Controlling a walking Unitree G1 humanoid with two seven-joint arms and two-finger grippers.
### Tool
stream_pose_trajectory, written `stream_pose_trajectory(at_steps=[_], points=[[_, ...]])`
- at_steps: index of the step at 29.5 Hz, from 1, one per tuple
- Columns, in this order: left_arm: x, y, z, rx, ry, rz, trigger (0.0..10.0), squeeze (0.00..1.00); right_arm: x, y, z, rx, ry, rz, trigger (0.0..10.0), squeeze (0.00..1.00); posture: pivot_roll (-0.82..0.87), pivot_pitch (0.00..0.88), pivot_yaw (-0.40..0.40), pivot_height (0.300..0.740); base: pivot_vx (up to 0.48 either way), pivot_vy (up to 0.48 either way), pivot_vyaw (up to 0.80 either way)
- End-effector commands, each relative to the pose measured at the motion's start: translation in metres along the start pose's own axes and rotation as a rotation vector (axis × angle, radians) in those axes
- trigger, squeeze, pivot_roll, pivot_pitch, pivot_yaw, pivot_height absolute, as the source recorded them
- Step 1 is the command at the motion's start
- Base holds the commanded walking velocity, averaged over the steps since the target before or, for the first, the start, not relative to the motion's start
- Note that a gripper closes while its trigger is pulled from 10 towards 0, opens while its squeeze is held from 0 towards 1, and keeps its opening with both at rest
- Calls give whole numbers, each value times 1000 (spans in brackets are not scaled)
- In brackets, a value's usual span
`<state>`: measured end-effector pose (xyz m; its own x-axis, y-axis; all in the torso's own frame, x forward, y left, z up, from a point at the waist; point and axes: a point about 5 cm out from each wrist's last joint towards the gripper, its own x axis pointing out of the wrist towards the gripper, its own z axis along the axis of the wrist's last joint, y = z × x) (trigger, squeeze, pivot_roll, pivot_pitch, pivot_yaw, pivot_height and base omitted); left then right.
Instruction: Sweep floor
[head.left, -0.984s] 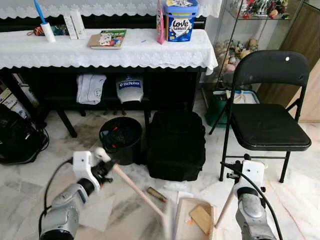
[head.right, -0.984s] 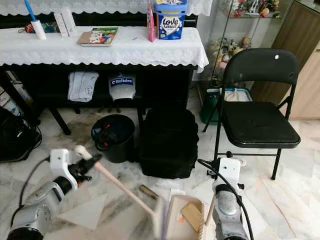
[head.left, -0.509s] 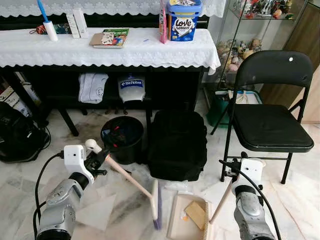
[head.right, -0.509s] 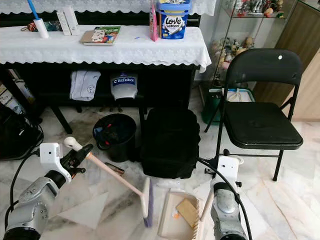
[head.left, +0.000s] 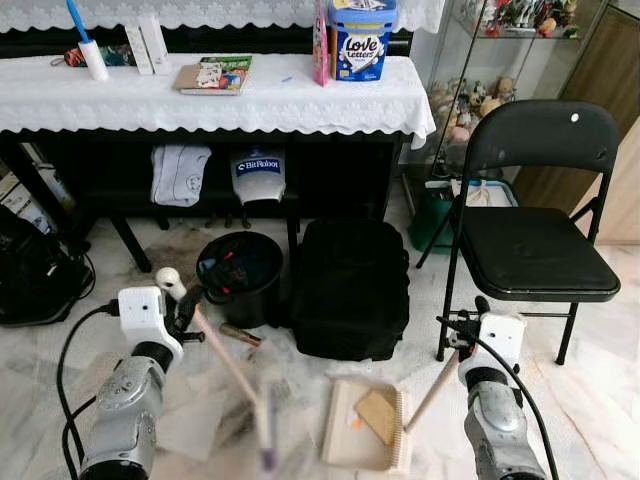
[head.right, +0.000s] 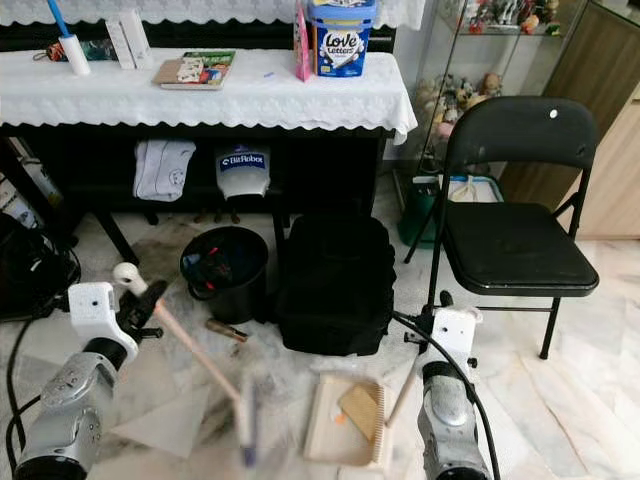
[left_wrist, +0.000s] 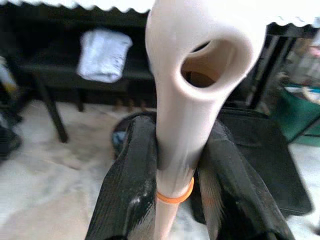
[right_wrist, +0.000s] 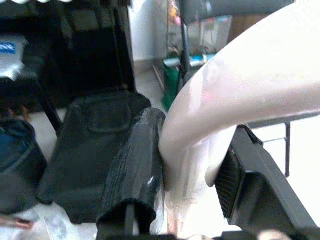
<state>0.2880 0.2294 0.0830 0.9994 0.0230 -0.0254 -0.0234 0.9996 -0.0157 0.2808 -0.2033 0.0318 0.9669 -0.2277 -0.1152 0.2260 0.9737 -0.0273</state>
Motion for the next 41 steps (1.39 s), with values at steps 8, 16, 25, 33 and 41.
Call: stream_pose_trajectory(at_steps=[8, 16, 25, 33, 41], points=[[5, -21, 0, 35, -47, -14, 10000, 0, 2, 9, 21, 66, -116, 49, 10000, 0, -14, 0, -3, 740, 0, 0, 0], [6, -28, -3, 62, -58, 16, 10000, 0, 3, 11, 26, 135, -141, 72, 10000, 0, -21, 0, 4, 740, 0, 0, 0], [3, -32, -4, 50, -85, 57, 10000, 0, 2, 17, 32, 194, -160, 117, 10000, 0, -20, 0, -1, 740, 0, 0, 0], [3, -29, -4, 60, -99, 80, 10000, 0, 8, 14, 47, 210, -220, 116, 10000, 0, -14, 0, -6, 740, 0, 0, 399], [0, -30, -6, 64, -102, 92, 10000, 0, 7, 19, 49, 220, -224, 134, 10000, 0, -15, 0, -2, 740, 0, 0, 800]])
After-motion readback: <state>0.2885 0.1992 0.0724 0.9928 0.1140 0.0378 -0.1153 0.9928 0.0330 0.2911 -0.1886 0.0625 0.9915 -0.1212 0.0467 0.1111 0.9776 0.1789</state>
